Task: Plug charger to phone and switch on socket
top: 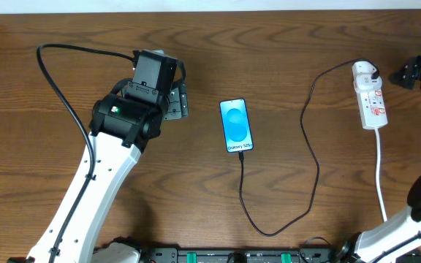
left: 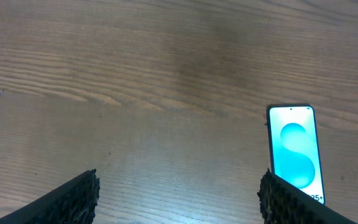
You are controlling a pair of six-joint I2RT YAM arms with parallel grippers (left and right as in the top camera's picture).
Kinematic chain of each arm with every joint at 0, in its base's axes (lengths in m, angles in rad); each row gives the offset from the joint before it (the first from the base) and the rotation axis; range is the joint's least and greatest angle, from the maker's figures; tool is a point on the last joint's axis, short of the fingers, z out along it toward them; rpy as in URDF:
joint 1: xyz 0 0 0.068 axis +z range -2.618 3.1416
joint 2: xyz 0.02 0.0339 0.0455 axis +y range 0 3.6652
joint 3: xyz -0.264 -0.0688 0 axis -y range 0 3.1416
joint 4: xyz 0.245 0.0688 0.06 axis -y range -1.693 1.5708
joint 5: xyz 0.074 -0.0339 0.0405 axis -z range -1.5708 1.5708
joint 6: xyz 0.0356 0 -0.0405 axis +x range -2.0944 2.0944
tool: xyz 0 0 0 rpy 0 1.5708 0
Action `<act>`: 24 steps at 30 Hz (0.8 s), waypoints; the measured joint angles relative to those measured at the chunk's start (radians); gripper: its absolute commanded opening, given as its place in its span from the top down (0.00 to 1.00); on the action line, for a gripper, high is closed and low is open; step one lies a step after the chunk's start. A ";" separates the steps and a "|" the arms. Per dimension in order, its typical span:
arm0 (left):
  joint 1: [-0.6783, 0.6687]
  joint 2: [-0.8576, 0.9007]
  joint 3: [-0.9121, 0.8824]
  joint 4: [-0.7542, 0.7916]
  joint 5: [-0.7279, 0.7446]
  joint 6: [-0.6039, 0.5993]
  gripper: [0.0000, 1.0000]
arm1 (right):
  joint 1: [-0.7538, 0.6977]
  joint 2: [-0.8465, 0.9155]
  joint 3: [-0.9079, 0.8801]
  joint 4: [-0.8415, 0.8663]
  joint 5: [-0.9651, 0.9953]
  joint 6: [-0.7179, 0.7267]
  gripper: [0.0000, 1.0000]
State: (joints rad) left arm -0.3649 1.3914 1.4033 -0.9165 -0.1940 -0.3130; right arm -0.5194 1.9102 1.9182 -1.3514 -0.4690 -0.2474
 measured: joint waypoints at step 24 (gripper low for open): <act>0.000 0.000 0.000 0.000 0.000 0.000 0.18 | 0.015 0.336 0.000 0.160 -0.047 -0.106 0.01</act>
State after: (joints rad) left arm -0.3649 1.3914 1.4033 -0.9165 -0.1940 -0.3130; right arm -0.5041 2.2459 1.9182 -1.1912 -0.5159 -0.3531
